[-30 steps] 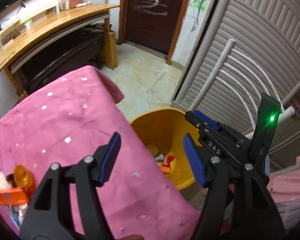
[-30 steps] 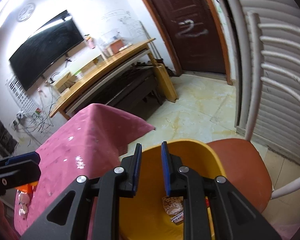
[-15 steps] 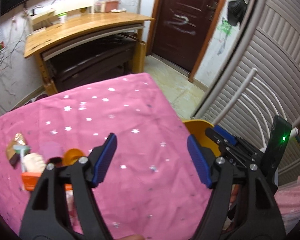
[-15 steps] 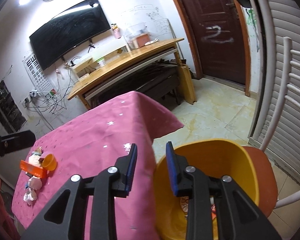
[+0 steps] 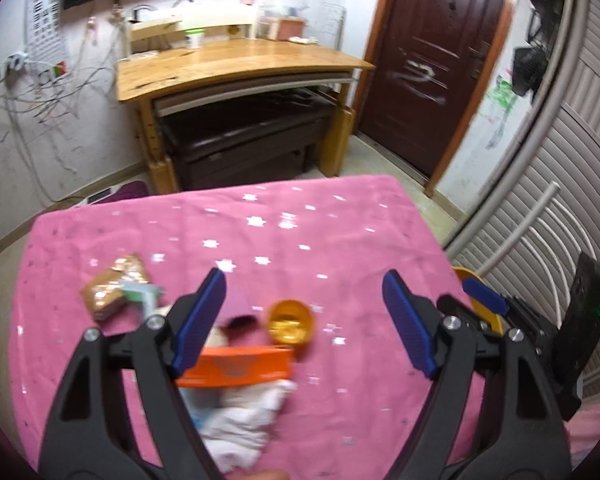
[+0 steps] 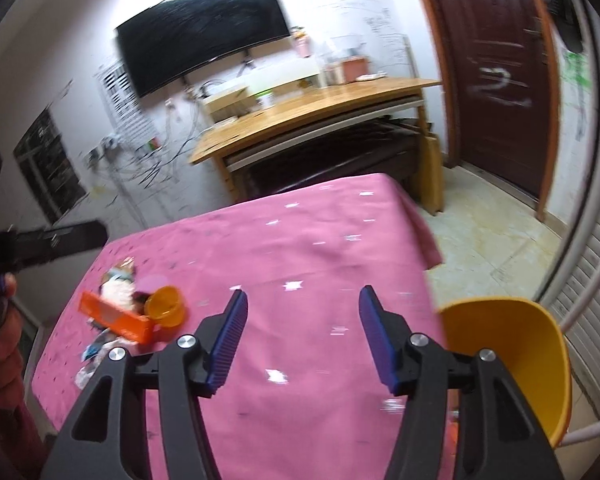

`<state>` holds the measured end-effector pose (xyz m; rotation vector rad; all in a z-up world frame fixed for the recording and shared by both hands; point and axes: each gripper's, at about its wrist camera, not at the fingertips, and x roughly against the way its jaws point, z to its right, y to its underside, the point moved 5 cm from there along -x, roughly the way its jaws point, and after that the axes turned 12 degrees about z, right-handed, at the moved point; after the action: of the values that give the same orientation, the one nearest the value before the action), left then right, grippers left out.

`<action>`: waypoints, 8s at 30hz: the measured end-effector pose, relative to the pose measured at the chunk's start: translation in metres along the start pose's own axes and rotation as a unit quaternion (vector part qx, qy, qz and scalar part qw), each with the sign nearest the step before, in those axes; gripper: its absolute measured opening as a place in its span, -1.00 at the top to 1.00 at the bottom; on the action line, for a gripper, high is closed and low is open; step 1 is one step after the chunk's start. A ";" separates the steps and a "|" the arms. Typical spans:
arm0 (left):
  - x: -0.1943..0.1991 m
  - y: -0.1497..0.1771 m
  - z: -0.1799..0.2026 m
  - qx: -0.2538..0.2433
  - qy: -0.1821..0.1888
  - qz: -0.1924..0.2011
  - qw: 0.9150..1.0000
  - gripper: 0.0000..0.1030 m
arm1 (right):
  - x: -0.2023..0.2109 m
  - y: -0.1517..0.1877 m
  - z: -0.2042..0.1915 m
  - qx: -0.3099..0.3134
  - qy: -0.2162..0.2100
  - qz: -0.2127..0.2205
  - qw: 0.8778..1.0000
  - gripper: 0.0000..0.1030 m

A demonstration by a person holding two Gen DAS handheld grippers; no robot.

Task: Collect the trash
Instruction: 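Return both open tools to the table, then grasp the brown snack wrapper with the left tool while the right tool grasps the yellow cup, then carry the wrapper and yellow cup over the yellow bin and release both, then return both open tools to the table, then grasp the green-white carton with the left tool while the right tool grasps the orange box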

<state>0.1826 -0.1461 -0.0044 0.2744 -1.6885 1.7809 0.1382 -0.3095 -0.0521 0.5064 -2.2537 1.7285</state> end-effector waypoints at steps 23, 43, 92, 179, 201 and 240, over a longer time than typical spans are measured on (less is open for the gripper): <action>-0.004 0.028 -0.195 0.064 -0.127 -0.034 0.989 -0.64 | -0.071 0.006 -0.112 0.061 -0.050 -0.067 0.995 -0.15; -0.059 0.046 -0.185 -0.052 -0.039 -0.075 0.995 -0.15 | -0.094 0.013 -0.120 0.081 -0.045 -0.087 0.992 -0.31; -0.008 0.053 -0.206 -0.039 -0.151 -0.067 0.986 -0.04 | -0.059 0.006 -0.098 0.083 -0.038 -0.069 0.993 0.31; -0.068 0.052 0.232 -0.128 0.145 -0.100 0.976 -0.18 | 0.074 0.024 0.195 -0.167 0.136 0.057 0.975 0.20; 0.015 0.001 0.024 0.005 0.016 0.001 1.000 -0.74 | 0.014 -0.005 0.029 -0.038 0.005 0.017 0.999 -0.36; -0.021 0.070 -0.138 0.023 -0.079 -0.084 0.993 -0.66 | -0.077 0.020 -0.185 0.182 -0.137 -0.089 0.970 -0.23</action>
<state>0.1962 -0.0182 -0.0931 0.5746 -1.6788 1.7117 0.1975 -0.1170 -0.0527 1.0493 -1.9767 2.0909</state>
